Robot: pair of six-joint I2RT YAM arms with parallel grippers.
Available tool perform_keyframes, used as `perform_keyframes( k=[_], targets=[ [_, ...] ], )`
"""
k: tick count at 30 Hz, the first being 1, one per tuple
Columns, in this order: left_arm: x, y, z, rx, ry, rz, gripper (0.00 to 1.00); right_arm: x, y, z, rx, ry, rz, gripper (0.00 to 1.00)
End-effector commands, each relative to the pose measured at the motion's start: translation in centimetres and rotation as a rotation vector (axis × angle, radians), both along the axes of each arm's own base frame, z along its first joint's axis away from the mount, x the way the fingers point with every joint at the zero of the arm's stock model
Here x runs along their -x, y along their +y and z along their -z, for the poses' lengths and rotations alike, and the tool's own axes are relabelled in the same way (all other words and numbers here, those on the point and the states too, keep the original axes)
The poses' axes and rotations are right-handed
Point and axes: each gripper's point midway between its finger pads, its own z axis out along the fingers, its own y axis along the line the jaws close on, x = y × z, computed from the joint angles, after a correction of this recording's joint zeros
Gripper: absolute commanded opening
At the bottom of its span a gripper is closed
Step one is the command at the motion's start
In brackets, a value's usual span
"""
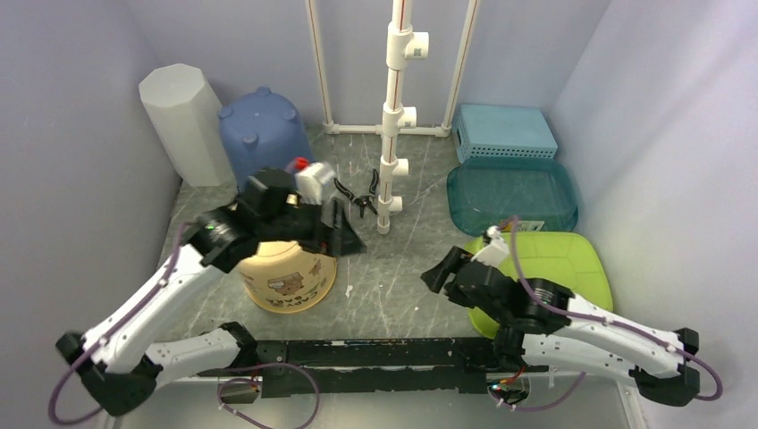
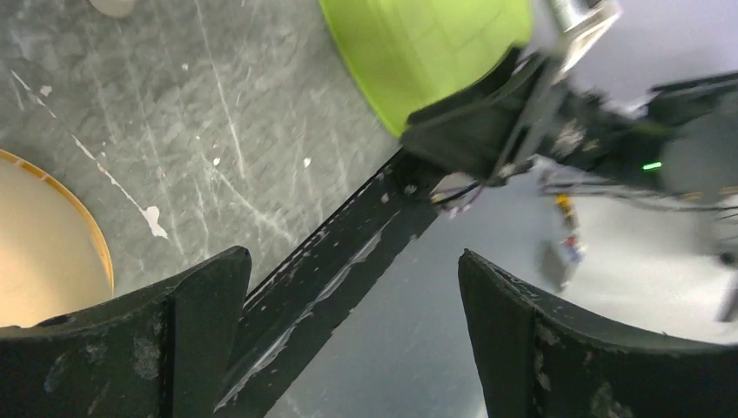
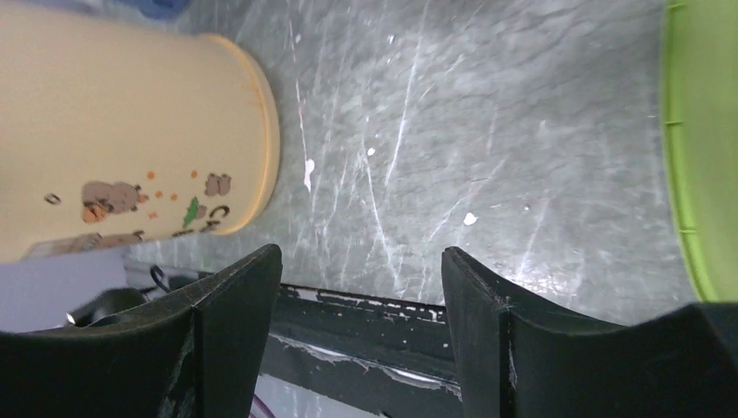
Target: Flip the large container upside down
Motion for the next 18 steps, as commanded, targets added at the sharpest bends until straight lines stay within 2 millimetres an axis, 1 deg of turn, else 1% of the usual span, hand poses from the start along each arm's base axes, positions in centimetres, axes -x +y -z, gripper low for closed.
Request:
perform_keyframes(
  k=[1, 3, 4, 5, 8, 10, 11, 13, 15, 18],
  targets=[
    [-0.7, -2.3, 0.7, -0.17, -0.117, -0.043, 0.94, -0.7, -5.8, -0.6, 0.007, -0.047, 0.212, 0.72],
    [-1.2, -2.7, 2.0, -0.221, -0.105, -0.097, 0.94, -0.6, -7.6, -1.2, 0.001, -0.057, 0.258, 0.72],
    [-0.9, -2.9, 2.6, -0.23, -0.09, -0.099, 0.94, -0.6, -8.2, -1.6, -0.004, -0.066, 0.276, 0.72],
    [-1.4, -2.4, 3.4, -0.267, -0.1, -0.152, 0.94, -0.7, -8.7, -2.0, -0.01, -0.077, 0.287, 0.73],
    [-1.4, -1.8, 6.2, -0.35, -0.074, -0.205, 0.94, -0.8, -9.4, -2.7, -0.007, -0.099, 0.298, 0.76],
    [-1.2, -1.3, 7.9, -0.401, -0.066, -0.193, 0.94, -0.8, -9.3, -3.0, 0.005, -0.108, 0.282, 0.8],
    [-1.3, -0.7, 8.9, -0.445, -0.066, -0.195, 0.94, -0.8, -9.0, -3.1, 0.01, -0.114, 0.266, 0.82],
    [-1.6, 1.5, 10.5, -0.551, -0.062, -0.242, 0.94, -0.8, -8.5, -3.3, 0.022, -0.116, 0.236, 0.84],
    [-1.8, 3.0, 11.3, -0.589, -0.037, -0.27, 0.94, -0.7, -7.9, -3.2, 0.03, -0.103, 0.217, 0.85],
    [-2.2, 5.1, 11.7, -0.578, -0.02, -0.334, 0.94, -0.6, -7.1, -2.8, 0.039, -0.083, 0.192, 0.87]
  ],
)
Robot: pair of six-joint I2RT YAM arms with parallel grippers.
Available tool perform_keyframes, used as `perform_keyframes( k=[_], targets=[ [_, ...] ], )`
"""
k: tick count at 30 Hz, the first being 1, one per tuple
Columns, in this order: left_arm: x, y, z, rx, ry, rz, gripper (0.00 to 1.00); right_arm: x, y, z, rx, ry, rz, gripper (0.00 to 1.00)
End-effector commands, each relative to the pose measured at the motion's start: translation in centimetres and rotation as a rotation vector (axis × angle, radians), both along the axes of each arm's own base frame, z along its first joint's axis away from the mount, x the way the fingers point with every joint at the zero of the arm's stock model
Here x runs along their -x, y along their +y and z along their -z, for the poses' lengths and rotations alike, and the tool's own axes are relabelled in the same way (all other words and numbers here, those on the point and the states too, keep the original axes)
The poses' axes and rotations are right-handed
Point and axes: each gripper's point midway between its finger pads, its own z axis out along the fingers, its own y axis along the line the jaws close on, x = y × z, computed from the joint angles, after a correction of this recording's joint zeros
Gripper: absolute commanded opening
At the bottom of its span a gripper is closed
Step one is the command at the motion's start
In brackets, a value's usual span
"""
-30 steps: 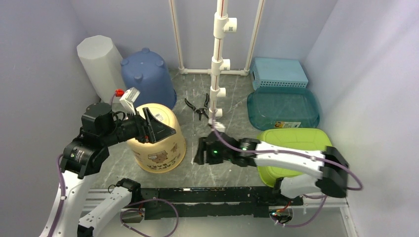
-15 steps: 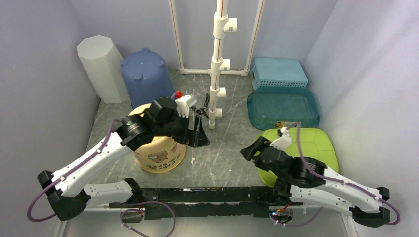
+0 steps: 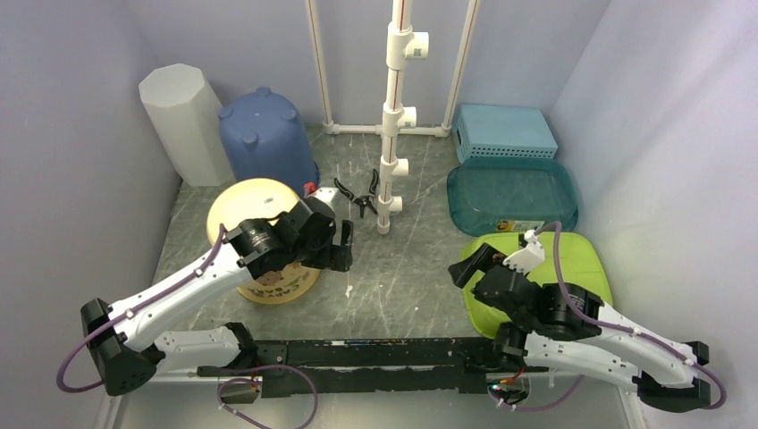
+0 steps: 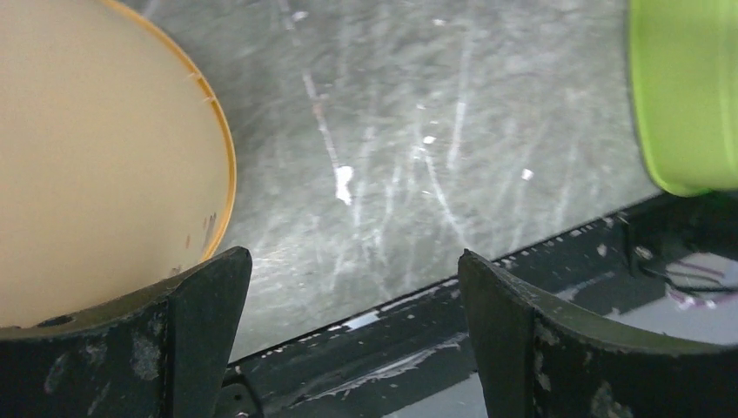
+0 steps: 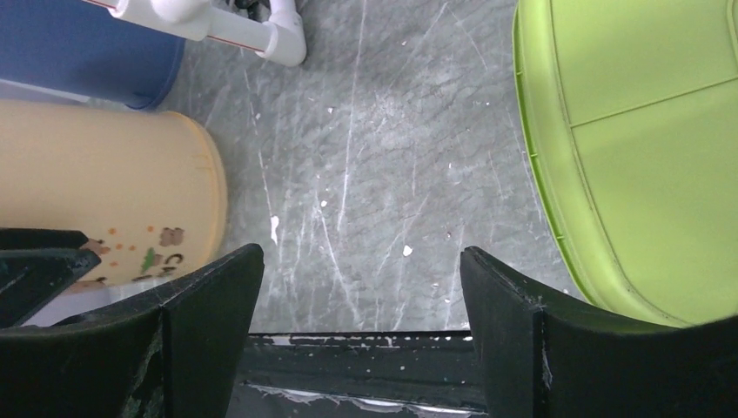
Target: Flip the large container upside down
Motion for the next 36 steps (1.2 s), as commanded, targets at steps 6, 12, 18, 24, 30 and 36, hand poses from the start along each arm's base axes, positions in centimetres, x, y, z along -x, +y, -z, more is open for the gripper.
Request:
perform_keyframes(
  k=[6, 12, 18, 24, 30, 36],
  targets=[
    [-2.4, 8.4, 1.9, -0.033, 0.011, -0.235, 0.94, -0.1, 3.3, -0.2, -0.005, 0.006, -0.102, 0.89],
    [-2.9, 10.4, 2.4, -0.016, 0.051, -0.317, 0.94, -0.2, 4.4, 0.0, 0.024, 0.022, -0.135, 0.94],
    [-2.2, 12.6, 3.9, -0.02, 0.1, -0.445, 0.94, -0.2, 4.3, 0.3, 0.092, 0.036, -0.153, 0.99],
    [-2.3, 14.6, 4.1, 0.028, 0.153, -0.549, 0.94, -0.3, 3.7, 0.2, 0.164, 0.025, -0.171, 0.99],
    [-2.4, 14.4, 2.9, 0.092, 0.136, -0.51, 0.94, -1.1, 2.1, 0.4, 0.288, 0.031, -0.127, 0.99],
    [-1.5, 11.9, 1.0, 0.221, 0.112, -0.38, 0.94, -2.4, 1.8, -1.0, 0.398, -0.01, -0.139, 0.99]
  ],
)
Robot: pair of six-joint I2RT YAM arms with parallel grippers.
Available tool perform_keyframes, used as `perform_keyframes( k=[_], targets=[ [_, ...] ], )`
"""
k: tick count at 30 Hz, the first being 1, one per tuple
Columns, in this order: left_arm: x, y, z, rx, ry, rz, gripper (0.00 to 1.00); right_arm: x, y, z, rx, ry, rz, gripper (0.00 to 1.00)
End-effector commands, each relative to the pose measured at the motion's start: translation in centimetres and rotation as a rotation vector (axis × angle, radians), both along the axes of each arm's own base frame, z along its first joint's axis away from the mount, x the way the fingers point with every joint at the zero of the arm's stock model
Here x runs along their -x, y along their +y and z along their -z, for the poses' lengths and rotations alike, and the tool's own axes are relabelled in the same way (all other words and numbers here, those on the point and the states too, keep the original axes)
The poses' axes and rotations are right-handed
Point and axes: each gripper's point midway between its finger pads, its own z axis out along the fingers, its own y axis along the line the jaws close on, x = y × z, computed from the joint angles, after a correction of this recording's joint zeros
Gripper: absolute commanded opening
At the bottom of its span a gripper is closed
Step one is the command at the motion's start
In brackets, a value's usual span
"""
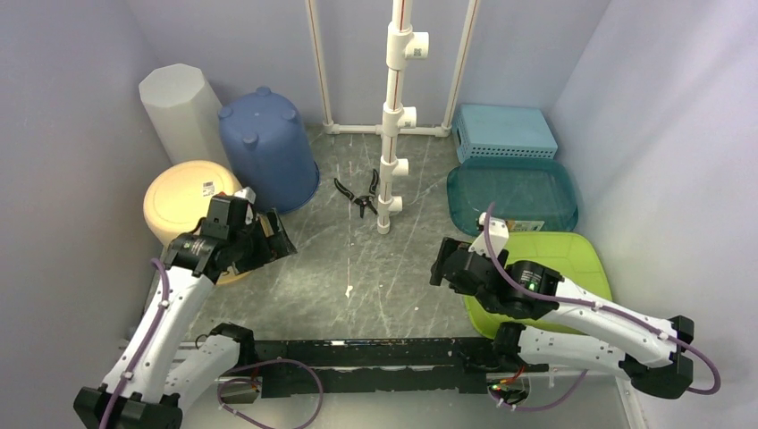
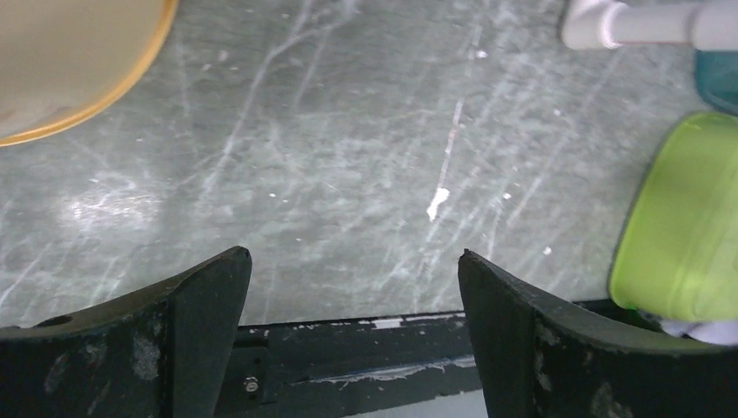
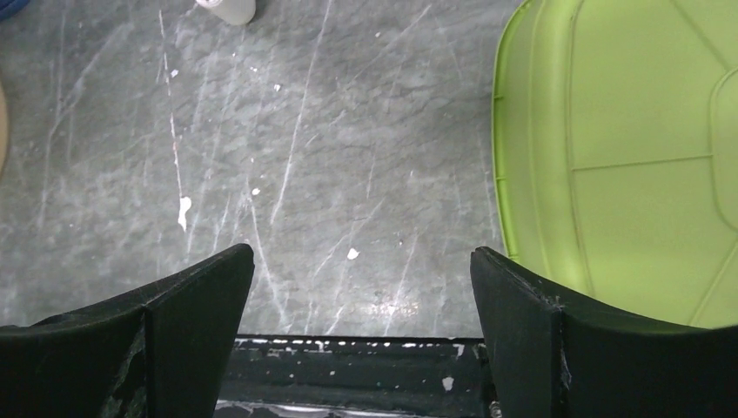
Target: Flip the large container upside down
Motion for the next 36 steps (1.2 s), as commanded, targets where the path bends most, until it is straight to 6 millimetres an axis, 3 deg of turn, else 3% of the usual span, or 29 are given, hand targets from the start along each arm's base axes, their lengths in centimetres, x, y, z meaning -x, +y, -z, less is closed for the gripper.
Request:
perform_keyframes(
  k=[1, 7, 13, 17, 24, 32, 36],
  targets=[
    [0.3, -2.7, -2.5, 0.138, -0.08, 0.117, 0.94, -1.5, -1.0, -2.5, 0.091, -0.077, 0.003, 0.99],
    [0.2, -5.1, -4.8, 0.269, -0.104, 0.189, 0.94, -3.2, -1.7, -4.1, 0.144, -0.124, -0.004, 1.0],
    [0.0, -7.0, -4.9, 0.369, -0.118, 0.252, 0.94, -7.3, -5.9, -3.3, 0.246, -0.047, 0.085, 0.99],
    [-0.3, -8.1, -6.3, 0.343, -0.156, 0.304, 0.94, -9.4, -6.8, -4.3, 0.182, -0.019, 0.088, 1.0],
    [-1.2, -10.2, -8.3, 0.209, -0.204, 0.355, 0.94, -12.3, -5.8, -5.4, 0.032, 0.009, 0.017, 1.0],
    [-2.2, -9.1, -10.6, 0.13, -0.271, 0.317, 0.94, -12.4, -6.6, -6.6, 0.032, -0.029, 0.059, 0.99],
    [-2.6, -6.7, -11.9, 0.027, -0.283, 0.241, 0.94, -12.0, -6.6, -7.1, 0.02, -0.043, 0.062, 1.0]
  ],
)
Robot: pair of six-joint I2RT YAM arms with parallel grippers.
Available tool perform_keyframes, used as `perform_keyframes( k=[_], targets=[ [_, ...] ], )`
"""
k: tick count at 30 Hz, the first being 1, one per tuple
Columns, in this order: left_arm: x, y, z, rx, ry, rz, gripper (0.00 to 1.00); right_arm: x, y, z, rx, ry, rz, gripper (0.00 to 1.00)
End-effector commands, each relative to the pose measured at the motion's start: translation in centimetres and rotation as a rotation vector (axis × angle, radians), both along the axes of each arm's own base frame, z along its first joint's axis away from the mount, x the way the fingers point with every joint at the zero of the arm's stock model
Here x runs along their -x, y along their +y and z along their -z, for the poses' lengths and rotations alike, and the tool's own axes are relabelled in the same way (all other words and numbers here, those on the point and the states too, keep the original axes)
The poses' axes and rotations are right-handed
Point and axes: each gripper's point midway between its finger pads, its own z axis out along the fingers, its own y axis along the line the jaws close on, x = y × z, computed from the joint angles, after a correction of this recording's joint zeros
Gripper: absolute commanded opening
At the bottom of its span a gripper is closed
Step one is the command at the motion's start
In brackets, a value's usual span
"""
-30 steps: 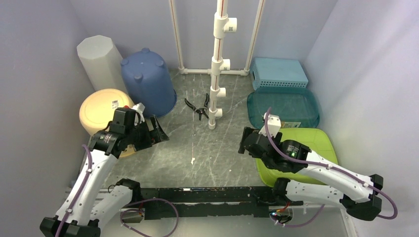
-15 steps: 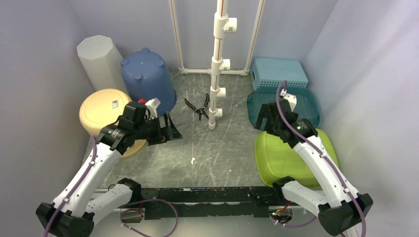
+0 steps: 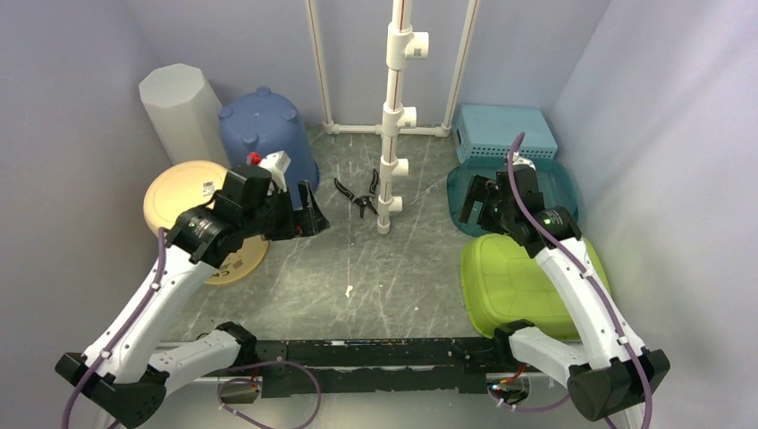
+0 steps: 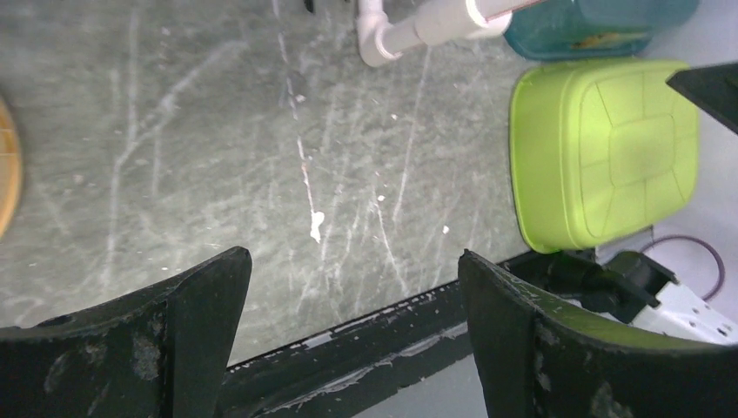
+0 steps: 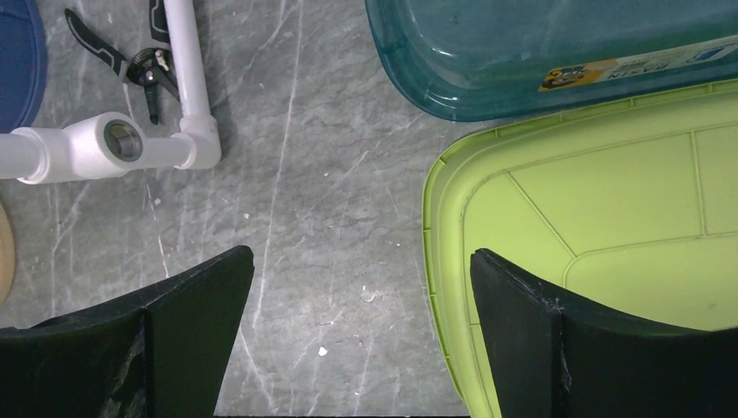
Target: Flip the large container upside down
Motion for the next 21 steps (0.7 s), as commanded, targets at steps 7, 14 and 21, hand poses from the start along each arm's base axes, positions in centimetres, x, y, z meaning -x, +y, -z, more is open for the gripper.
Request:
perform_keyframes(
  k=[7, 14, 21],
  targets=[
    [-1.8, 4.2, -7.0, -0.168, -0.209, -0.107, 0.94, -0.2, -0.6, -4.1, -0.003, -0.119, 0.013, 1.0],
    [-3.1, 5.5, -7.9, -0.274, -0.234, -0.125, 0.95, 0.6, -1.3, -5.6, -0.006, -0.176, 0.041, 1.0],
    [-5.7, 9.4, -9.2, -0.285, -0.226, -0.213, 0.95, 0.5, -2.6, -5.1, 0.048, -0.164, 0.089, 1.0]
  ],
)
